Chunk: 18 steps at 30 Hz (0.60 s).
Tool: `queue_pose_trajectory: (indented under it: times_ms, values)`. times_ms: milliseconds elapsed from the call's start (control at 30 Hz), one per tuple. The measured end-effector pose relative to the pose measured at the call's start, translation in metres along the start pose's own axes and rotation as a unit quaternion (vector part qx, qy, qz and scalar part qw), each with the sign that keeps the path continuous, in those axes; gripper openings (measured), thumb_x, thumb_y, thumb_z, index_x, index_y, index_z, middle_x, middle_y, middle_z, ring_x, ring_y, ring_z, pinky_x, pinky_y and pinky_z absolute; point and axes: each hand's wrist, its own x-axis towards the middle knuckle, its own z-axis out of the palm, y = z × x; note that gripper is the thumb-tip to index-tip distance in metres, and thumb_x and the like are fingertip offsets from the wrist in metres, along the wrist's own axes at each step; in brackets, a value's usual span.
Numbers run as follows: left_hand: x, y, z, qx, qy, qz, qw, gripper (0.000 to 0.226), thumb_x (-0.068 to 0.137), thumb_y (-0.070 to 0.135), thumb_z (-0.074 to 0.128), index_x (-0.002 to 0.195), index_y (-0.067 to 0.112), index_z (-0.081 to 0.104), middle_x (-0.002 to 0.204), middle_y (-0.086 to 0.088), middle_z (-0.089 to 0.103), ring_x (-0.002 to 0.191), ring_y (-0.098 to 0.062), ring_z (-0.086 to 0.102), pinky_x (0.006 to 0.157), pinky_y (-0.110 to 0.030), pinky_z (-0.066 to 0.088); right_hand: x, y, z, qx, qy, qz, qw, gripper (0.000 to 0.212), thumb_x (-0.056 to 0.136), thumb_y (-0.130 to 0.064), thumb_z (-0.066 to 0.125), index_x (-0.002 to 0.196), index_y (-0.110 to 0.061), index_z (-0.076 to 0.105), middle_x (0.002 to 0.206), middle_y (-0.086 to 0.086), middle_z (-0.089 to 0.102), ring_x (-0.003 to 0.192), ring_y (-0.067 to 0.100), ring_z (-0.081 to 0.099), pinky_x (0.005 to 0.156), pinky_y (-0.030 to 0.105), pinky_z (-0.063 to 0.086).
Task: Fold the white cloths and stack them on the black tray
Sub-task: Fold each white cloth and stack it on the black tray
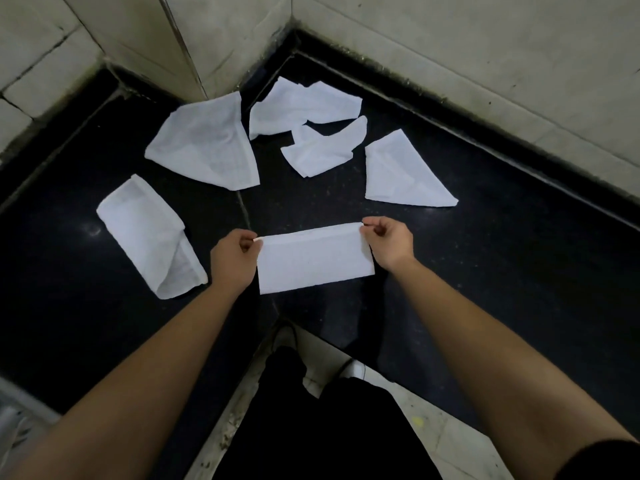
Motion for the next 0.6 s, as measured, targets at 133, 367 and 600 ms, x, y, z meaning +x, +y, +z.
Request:
queue_pose_trajectory:
  times_ms: [133,367,600]
  values:
    - [0.004,-0.004,0.006,0.03,0.005,0.059,0.998,0.014,0.095,0.018,0.063,0.106,0.011,0.068,0.095,-0.003,0.062,0.084,-0.015,0.057,0.079,-0.026,0.042,0.012,0.003,0.008,-0.014,0.01,-0.011,1.0,0.022,0.096,-0.024,0.063,0.116,-0.022,0.073,0.098,-0.008,0.068,0.098,0.011,0.064,0.099,0.025,0.049]
    - [-0.004,-0.014,0.01,0.041,0.03,0.097,0.994,0.01,0.094,0.018,0.06,0.102,0.014,0.066,0.094,-0.002,0.056,0.078,-0.019,0.058,0.078,-0.041,0.053,0.014,0.006,0.011,-0.083,0.012,-0.039,0.996,0.027,0.099,-0.03,0.058,0.123,-0.026,0.068,0.117,-0.001,0.066,0.107,0.017,0.063,0.101,0.035,0.05]
    - [-0.027,-0.016,0.019,0.228,0.059,0.301,0.924,0.042,0.099,0.025,0.048,0.135,0.006,0.053,0.142,-0.02,0.045,0.129,-0.037,0.043,0.101,-0.052,0.039,-0.009,0.015,0.018,-0.328,0.041,-0.324,0.886,0.047,0.106,-0.032,0.04,0.149,-0.014,0.043,0.155,0.014,0.038,0.14,0.031,0.039,0.115,0.048,0.034]
